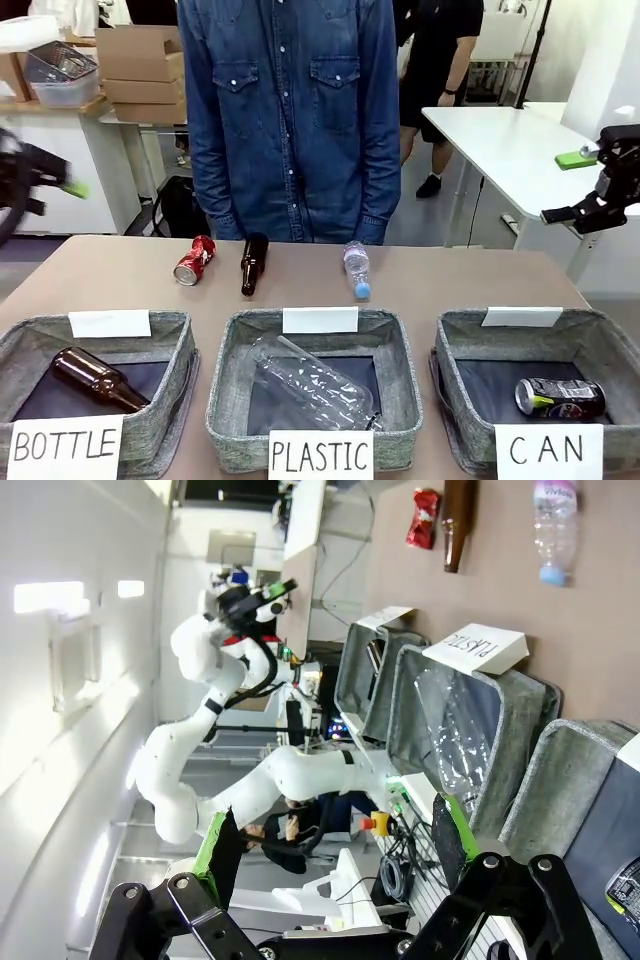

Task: Sort the can waste into the basket.
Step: Pick up the can waste from the table and place it in the right Fabric basket.

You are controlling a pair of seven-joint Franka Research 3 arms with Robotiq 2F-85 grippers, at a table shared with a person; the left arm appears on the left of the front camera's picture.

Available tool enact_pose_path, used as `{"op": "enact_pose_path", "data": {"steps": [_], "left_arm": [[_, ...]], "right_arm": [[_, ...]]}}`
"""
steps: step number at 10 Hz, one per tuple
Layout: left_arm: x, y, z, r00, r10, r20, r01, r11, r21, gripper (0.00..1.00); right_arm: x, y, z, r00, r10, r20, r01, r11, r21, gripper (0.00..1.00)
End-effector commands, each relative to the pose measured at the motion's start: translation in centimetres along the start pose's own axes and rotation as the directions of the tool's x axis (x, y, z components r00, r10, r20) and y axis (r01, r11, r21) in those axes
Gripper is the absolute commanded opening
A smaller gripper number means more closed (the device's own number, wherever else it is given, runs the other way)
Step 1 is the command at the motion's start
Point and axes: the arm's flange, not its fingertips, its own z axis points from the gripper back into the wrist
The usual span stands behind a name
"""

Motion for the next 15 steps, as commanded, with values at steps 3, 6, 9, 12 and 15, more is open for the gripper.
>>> {"op": "enact_pose_path", "data": {"steps": [3, 6, 9, 12, 15], "left_arm": [[1.3, -0.7, -2.3, 0.998, -0.063, -0.002, 0.062, 0.988, 0.144, 1.00], [3.0, 0.0, -4.1, 1.000, 0.019, -0.015, -0.017, 0.990, 0.140, 1.00], [6.8, -0.6, -8.1, 0.999, 0.036, -0.021, -0.036, 0.999, 0.022, 1.00], [9.4, -0.7, -12.9, 0.995, 0.069, -0.077, -0.061, 0.994, 0.092, 1.00], [5.2, 5.3, -3.5, 0.991, 0.101, -0.087, -0.114, 0.981, -0.158, 1.00]], "right_arm": [[0.1, 0.0, 0.4, 1.000, 0.020, -0.010, -0.020, 1.000, -0.001, 1.00], [0.1, 0.0, 0.4, 1.000, 0.020, -0.010, -0.020, 1.000, -0.001, 1.00], [0.1, 0.0, 0.4, 1.000, 0.020, -0.010, -0.020, 1.000, -0.001, 1.00], [0.1, 0.0, 0.4, 1.000, 0.020, -0.010, -0.020, 1.000, -0.001, 1.00], [0.1, 0.0, 0.4, 1.000, 0.020, -0.010, -0.020, 1.000, -0.001, 1.00]]}}
